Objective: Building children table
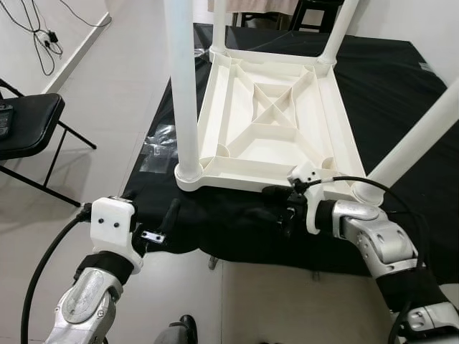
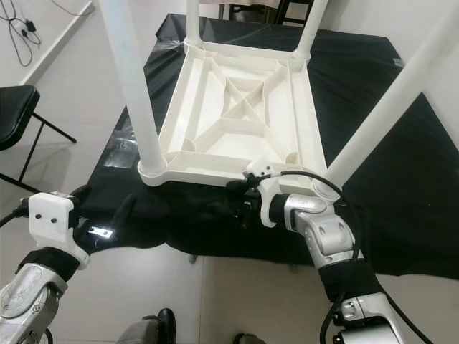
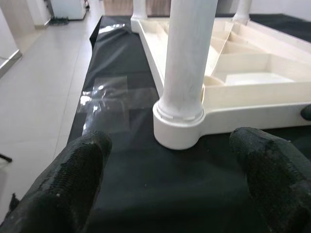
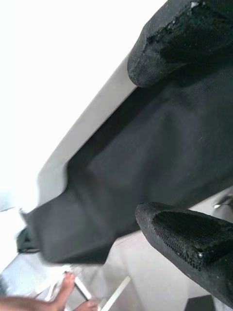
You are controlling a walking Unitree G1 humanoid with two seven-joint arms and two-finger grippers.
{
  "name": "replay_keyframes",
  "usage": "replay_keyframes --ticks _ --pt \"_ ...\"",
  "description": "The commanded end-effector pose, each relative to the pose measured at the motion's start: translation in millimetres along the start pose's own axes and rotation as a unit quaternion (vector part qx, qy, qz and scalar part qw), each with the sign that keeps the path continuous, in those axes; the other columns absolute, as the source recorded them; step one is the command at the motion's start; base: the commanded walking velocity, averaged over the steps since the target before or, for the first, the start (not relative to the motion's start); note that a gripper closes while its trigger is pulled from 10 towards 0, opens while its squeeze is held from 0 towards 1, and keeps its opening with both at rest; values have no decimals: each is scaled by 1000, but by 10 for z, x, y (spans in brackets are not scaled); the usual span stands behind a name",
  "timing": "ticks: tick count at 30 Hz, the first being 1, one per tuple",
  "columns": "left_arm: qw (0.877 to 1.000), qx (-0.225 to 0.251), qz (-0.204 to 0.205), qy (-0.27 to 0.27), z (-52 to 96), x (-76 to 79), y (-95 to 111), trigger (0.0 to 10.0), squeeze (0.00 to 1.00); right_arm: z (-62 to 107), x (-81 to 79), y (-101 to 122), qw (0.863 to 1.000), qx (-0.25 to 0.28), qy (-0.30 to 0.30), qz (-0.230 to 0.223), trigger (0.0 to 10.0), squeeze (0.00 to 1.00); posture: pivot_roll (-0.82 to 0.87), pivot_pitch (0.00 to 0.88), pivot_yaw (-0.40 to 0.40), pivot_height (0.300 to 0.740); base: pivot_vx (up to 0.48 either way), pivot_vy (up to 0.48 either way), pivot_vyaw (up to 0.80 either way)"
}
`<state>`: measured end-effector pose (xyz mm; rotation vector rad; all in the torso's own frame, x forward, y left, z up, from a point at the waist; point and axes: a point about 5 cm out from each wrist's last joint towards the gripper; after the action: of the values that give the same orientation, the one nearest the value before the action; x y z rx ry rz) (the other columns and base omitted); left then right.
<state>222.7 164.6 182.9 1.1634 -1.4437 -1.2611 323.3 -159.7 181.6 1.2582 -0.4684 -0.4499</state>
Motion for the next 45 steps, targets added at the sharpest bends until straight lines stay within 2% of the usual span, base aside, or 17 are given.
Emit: replay_keyframes --ticks 1,2,4,6,8,10,11,12,13,14,15,19,21,29,36,39,45 --pt "1000 -6 -1 -3 -20 9 -24 10000 0 58 -104 94 998 44 49 1 10000 0 129 247 -85 740 0 0 0" --pt "1000 -6 -1 -3 -20 9 -24 10000 0 58 -104 94 998 44 49 1 10000 0 129 247 -85 740 0 0 0" --pt "1000 5 -1 -11 -86 31 29 10000 0 143 -201 211 990 94 104 -6 10000 0 124 246 -85 740 0 0 0" --pt "1000 11 -1 -16 -121 43 56 10000 0 182 -232 260 986 116 122 -11 10000 0 124 246 -85 740 0 0 0" --pt "999 24 -3 -25 -210 68 109 10000 0 192 -189 319 984 144 100 -17 10000 0 120 245 -83 740 0 0 0" --pt "999 26 -5 -25 -238 70 120 10000 0 183 -162 330 985 148 85 -15 10000 0 117 244 -82 740 0 0 0" --pt "999 29 -9 -24 -286 67 130 10000 0 159 -98 340 987 151 50 -17 10000 0 116 244 -83 740 0 0 0" --pt "999 29 -9 -24 -286 67 130 10000 0 159 -98 340 987 151 50 -17 10000 0 116 244 -83 740 0 0 0" --pt "999 31 -18 -24 -341 67 138 10000 0 136 0 366 987 159 -10 -15 10000 0 110 243 -85 740 0 0 0" --pt "999 31 -18 -24 -341 67 138 10000 0 136 0 366 987 159 -10 -15 10000 0 110 243 -85 740 0 0 0" --pt "999 34 -21 -28 -393 75 146 10000 0 129 72 396 983 170 -66 -26 10000 0 97 241 -84 740 0 0 0" --pt "999 37 -17 -35 -438 100 156 10000 0 137 71 392 979 178 -93 -31 10000 0 92 241 -82 740 0 0 0" --pt "998 38 -24 -43 -472 146 146 10000 0 122 53 332 975 179 -122 -50 10000 0 87 239 -79 740 0 0 0" --pt "998 31 -25 -52 -455 180 108 10000 0 49 -52 239 968 184 -152 -75 10000 0 87 239 -82 740 0 0 0" --pt "997 30 -33 -61 -449 209 88 10000 0 -13 -123 233 966 187 -153 -88 10000 0 89 236 -82 740 69 0 0" --pt "996 46 -16 -69 -436 238 126 10000 0 -48 -164 236 966 188 -151 -93 10000 0 91 237 -80 740 480 0 0" --pt "996 25 -23 -79 -426 268 78 10000 0 -75 -198 223 967 186 -150 -94 10000 0 91 240 -79 740 0 0 0"
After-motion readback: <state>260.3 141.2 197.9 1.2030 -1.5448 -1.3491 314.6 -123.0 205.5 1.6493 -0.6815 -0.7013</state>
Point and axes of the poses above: a point about 5 cm out from each wrist's last joint towards the gripper, its own z axis pointing back from the gripper into the wrist, its own y axis along the axis of the wrist's last joint, x = y × z, and after that the axes turned 5 degrees about z, right-handed
